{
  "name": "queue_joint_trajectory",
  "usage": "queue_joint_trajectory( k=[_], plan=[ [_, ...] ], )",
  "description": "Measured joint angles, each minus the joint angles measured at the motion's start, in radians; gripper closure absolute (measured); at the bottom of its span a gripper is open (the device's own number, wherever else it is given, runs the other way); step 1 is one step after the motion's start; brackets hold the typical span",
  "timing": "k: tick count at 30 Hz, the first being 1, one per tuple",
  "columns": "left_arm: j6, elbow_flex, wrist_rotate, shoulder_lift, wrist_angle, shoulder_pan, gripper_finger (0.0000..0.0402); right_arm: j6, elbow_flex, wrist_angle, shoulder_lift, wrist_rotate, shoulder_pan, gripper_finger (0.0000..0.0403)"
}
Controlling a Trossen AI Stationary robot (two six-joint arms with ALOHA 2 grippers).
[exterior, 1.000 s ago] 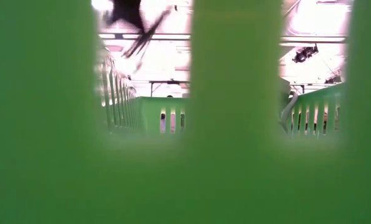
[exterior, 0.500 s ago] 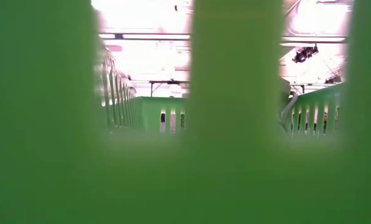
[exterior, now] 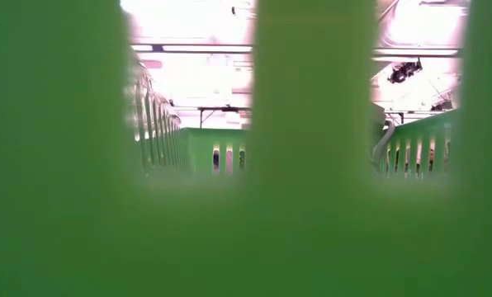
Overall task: Pick & Place USB Port
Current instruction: Put the green charger cable into the green bin
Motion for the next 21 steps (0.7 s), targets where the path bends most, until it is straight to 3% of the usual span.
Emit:
queue_joint_trajectory(
  k=[14, 17, 21],
  plan=[
    [0.002, -0.002, 0.097, 0.056, 0.037, 0.052, 0.0394, 0.032, 0.0, 0.0, 0.053, -0.097, -0.086, 0.0165],
    [-0.007, -0.002, 0.096, 0.061, 0.03, 0.058, 0.0391, 0.011, 0.0, -0.006, 0.054, -0.096, -0.086, 0.0215],
    [-0.008, -0.001, 0.071, 0.061, 0.019, 0.058, 0.0368, -0.026, 0.0, -0.011, 0.051, -0.1, -0.07, 0.0348]
  ],
)
